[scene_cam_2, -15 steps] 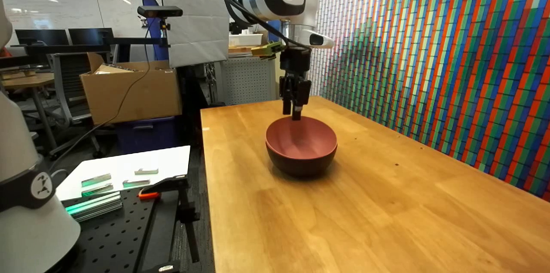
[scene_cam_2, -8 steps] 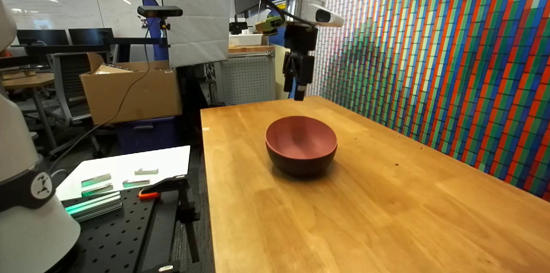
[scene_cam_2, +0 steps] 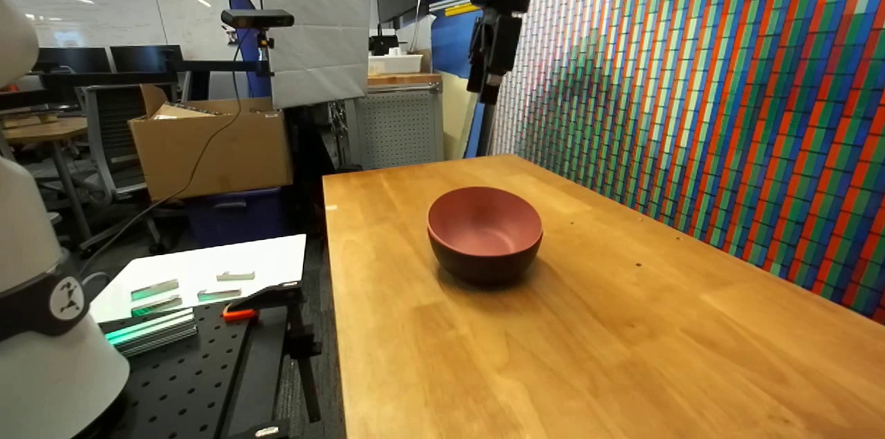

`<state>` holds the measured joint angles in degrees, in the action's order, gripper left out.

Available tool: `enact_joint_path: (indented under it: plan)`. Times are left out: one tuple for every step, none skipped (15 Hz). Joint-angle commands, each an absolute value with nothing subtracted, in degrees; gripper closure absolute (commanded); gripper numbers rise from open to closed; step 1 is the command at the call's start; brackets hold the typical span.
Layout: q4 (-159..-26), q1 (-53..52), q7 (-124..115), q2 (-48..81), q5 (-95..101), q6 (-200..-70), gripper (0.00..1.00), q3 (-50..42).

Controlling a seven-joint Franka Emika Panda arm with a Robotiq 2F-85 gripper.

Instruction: Put the pink bowl inside the black bowl

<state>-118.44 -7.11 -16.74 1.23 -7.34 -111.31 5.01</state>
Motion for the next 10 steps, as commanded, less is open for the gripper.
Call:
enact_joint_path:
  plan:
    - [-114.8,-4.8,-15.7,-0.3,-7.1,-106.9,0.00,3.6]
    - [-114.1,-4.2,-15.7,-0.4,-6.9,-106.3,0.00,3.2]
    - [-113.4,-3.7,-15.7,-0.4,-6.8,-105.7,0.00,2.7]
    - [-112.6,-3.1,-15.5,-0.3,-6.8,-104.9,0.00,2.3]
    - [-111.9,-2.7,-15.5,-0.2,-7.0,-104.2,0.00,1.9]
    - [-111.3,-2.2,-15.3,-0.1,-7.2,-103.4,0.00,1.6]
    - [-110.9,-1.9,-15.3,-0.2,-7.4,-103.1,0.00,1.3]
    - [-113.0,-2.4,-16.2,-0.1,-7.0,-105.7,0.00,1.9]
    - [-112.8,-2.2,-16.1,-0.1,-7.0,-105.6,0.00,1.8]
    - [-113.0,-2.1,-16.1,0.0,-7.1,-105.6,0.00,1.7]
